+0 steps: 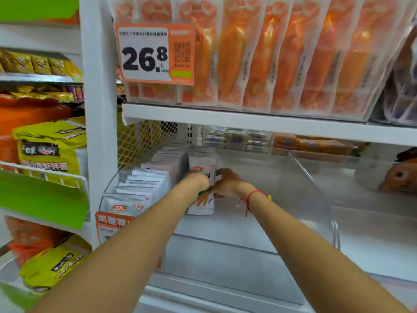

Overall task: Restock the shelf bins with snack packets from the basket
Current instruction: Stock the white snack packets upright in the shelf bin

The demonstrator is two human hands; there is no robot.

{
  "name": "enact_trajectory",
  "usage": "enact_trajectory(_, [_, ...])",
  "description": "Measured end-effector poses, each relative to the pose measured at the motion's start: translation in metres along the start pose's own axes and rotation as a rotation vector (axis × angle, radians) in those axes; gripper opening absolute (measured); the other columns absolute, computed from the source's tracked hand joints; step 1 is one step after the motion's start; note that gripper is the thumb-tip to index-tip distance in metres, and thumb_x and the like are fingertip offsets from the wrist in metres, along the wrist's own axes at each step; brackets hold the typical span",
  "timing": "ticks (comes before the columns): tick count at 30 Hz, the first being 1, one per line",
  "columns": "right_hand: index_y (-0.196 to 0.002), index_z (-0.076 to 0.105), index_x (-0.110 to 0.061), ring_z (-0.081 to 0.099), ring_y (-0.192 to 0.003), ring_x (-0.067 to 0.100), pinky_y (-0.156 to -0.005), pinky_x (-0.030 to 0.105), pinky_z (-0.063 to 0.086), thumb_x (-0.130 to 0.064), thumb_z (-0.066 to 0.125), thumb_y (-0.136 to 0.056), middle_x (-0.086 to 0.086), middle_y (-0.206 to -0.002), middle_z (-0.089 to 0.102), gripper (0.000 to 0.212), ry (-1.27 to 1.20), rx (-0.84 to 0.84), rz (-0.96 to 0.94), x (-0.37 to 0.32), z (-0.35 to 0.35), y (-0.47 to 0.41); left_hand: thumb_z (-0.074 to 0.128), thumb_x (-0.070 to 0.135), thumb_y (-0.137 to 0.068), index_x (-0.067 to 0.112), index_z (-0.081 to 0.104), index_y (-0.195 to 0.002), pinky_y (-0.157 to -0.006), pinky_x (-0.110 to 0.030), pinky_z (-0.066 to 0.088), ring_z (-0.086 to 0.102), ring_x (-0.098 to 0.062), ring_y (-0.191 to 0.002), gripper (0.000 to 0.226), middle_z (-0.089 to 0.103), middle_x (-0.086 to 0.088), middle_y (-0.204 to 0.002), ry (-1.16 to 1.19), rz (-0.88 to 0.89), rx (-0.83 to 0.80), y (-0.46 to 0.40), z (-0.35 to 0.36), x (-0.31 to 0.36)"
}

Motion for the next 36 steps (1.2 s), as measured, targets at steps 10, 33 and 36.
enact_trajectory(10, [-0.142,0.04,-0.015,0.055,-0.118,0.029,-0.09,0.033,0.053,-0.028,0.076,-0.078,0.01,-0.137,0.05,0.074,0.057,0.057,-0.034,0.008,0.008,0.001,0.048,0.008,-0.092,0.007,0.05,-0.126,-0.09,-0.038,0.043,0.047,-0.029,-0.12,0.034,0.051,-0.011,-0.127,-1.069,0.294,0.163,0.039,-0.019,0.022])
enact_trajectory(33, [-0.117,0.032,-0.016,0.063,-0.096,0.04,-0.082,0.049,0.055,-0.012,0.069,-0.079,0.018,-0.109,0.06,0.053,0.148,0.133,-0.139,-0.007,0.029,0.001,0.03,0.022,-0.097,0.037,0.02,-0.149,-0.119,-0.043,-0.004,-0.003,-0.02,-0.146,0.055,0.004,0.001,-0.159,-1.426,0.315,-0.117,0.019,-0.027,-0.016])
enact_trajectory(36, [-0.123,0.031,-0.013,0.061,-0.101,0.034,-0.083,0.047,0.056,-0.008,0.067,-0.082,0.014,-0.112,0.055,0.055,0.036,0.02,-0.127,-0.006,0.03,0.006,0.029,0.023,-0.098,0.031,0.013,-0.151,-0.119,-0.046,-0.003,-0.004,-0.021,-0.146,0.055,0.002,0.0,-0.159,-1.481,0.245,-0.162,0.015,-0.025,-0.013])
Point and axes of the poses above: each hand's wrist, its own y-axis away from the middle knuckle, its own z-axis out of the palm, x = y × z, the point moved 4 cm from there along -y, towards the middle knuckle
